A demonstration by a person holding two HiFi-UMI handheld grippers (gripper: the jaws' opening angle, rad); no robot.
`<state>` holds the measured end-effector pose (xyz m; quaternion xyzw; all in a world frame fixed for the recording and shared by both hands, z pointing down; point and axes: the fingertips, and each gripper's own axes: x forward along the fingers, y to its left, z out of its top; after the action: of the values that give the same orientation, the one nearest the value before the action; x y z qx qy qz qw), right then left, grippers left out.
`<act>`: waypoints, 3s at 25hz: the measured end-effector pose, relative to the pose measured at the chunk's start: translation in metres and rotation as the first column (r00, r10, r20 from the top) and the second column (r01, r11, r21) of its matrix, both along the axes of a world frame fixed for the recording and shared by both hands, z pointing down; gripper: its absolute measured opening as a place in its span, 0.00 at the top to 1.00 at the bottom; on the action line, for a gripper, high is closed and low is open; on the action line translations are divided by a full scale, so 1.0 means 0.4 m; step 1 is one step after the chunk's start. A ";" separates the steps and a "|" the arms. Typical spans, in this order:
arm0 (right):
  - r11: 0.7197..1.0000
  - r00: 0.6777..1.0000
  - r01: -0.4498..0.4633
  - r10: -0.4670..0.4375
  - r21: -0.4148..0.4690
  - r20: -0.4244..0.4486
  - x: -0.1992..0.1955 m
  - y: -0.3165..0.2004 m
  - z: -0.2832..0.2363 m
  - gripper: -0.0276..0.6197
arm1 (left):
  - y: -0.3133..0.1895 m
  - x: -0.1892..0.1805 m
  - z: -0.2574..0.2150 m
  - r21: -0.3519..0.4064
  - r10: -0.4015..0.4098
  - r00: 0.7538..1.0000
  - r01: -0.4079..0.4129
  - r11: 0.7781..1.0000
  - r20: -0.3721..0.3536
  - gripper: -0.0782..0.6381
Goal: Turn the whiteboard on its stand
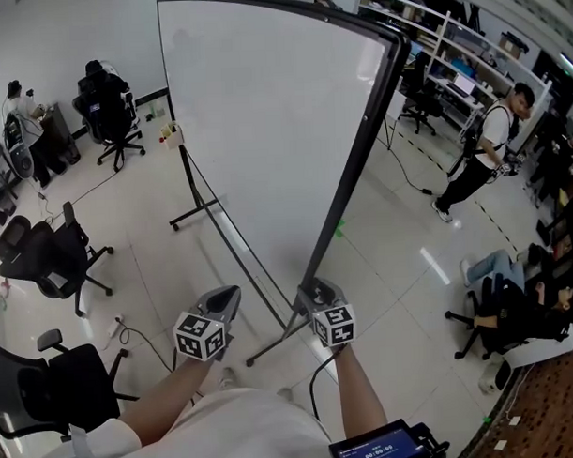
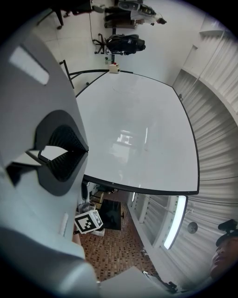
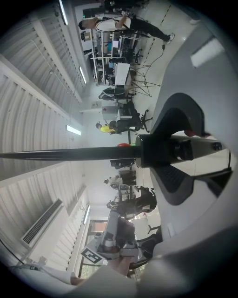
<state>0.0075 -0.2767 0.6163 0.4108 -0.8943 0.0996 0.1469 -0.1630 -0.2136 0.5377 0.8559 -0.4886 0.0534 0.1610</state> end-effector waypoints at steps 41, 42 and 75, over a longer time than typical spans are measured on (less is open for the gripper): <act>0.999 0.999 -0.051 0.051 0.012 -0.009 0.265 0.144 -0.039 0.65 | 0.115 0.190 -0.006 -0.007 0.060 0.998 -0.060 0.998 0.028 0.87; 0.999 0.999 -0.052 0.052 0.010 -0.010 0.275 0.149 -0.039 0.65 | 0.119 0.197 -0.005 -0.011 0.061 0.998 -0.061 0.998 0.028 0.87; 0.992 0.992 -0.129 0.129 -0.002 -0.002 0.502 0.263 -0.018 0.65 | 0.154 0.305 0.047 -0.038 0.122 0.992 -0.120 0.992 0.044 0.87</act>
<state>0.2082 -0.1716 0.6090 0.4678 -0.8656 0.1093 0.1416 -0.0409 -0.1521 0.5565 0.8796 -0.4383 0.0916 0.1610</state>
